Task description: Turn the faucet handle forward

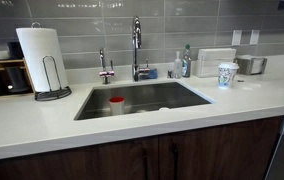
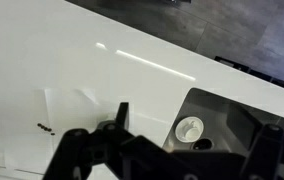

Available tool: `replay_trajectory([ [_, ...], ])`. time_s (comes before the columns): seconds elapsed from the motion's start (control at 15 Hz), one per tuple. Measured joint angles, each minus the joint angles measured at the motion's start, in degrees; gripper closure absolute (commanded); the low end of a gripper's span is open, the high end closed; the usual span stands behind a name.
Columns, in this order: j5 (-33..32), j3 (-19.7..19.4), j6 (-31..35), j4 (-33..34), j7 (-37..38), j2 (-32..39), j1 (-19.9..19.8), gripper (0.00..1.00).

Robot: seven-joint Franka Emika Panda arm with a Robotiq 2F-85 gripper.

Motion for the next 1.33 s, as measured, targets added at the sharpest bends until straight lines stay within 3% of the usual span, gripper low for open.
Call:
replay_trajectory([
  [0.8,0.9,0.9,1.4,1.8,0.3,1.7,0.3,0.0],
  [1.0,2.8,3.9,5.3,6.9,4.1,7.7,1.6,0.0],
  [1.33,5.8,9.4,13.0,19.4,13.8,23.5,2.7,0.0],
])
